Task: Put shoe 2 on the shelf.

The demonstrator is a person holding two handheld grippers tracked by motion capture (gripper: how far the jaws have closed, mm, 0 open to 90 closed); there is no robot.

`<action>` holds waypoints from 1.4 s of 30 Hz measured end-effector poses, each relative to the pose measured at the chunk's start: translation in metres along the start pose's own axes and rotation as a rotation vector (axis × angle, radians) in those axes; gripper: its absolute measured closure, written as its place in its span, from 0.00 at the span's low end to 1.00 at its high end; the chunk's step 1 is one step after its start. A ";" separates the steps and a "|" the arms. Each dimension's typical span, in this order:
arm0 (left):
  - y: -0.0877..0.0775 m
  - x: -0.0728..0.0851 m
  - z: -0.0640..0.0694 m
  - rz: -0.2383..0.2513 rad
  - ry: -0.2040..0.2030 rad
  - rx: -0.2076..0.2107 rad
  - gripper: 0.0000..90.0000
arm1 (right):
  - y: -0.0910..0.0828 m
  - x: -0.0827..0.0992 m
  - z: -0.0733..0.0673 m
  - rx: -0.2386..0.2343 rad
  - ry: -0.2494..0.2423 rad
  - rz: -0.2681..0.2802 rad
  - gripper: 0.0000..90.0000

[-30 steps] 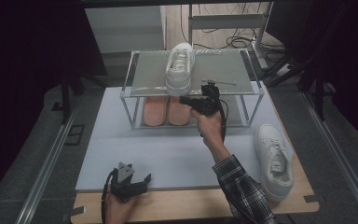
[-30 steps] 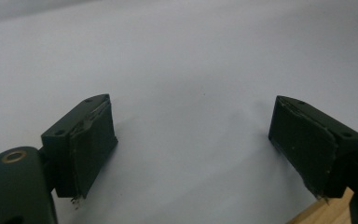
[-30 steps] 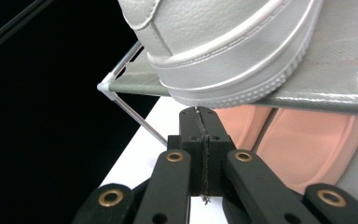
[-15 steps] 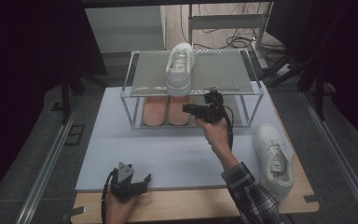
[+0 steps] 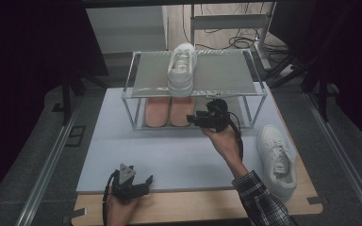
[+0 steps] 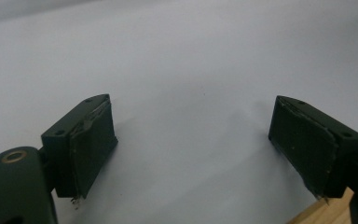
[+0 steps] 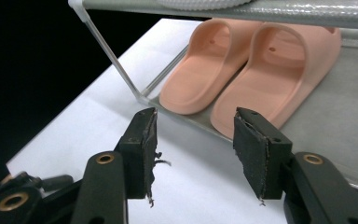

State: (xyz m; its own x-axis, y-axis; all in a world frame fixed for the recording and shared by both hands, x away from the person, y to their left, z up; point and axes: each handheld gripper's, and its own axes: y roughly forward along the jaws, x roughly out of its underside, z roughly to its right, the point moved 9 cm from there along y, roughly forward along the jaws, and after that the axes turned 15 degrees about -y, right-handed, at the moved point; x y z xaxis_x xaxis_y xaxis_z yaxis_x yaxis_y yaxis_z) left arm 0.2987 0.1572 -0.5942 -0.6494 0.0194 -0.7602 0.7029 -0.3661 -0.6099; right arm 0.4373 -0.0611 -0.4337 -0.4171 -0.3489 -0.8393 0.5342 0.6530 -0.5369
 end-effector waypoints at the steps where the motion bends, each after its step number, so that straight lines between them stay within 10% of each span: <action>1: 0.000 0.000 0.000 0.000 0.000 0.000 0.16 | -0.001 0.001 0.000 0.004 -0.012 -0.005 0.55; 22: 0.000 0.000 0.000 0.001 -0.002 0.001 0.16 | -0.017 0.035 0.017 0.043 -0.053 -0.115 0.40; 42: 0.000 0.000 0.000 0.001 -0.001 0.001 0.16 | -0.053 0.066 0.042 0.157 -0.125 -0.204 0.62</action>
State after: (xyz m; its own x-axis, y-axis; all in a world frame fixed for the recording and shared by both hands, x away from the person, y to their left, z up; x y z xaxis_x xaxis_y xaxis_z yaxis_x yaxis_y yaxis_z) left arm 0.2987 0.1570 -0.5941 -0.6493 0.0184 -0.7603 0.7030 -0.3669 -0.6093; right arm 0.4121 -0.1472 -0.4644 -0.4389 -0.5488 -0.7115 0.5597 0.4525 -0.6943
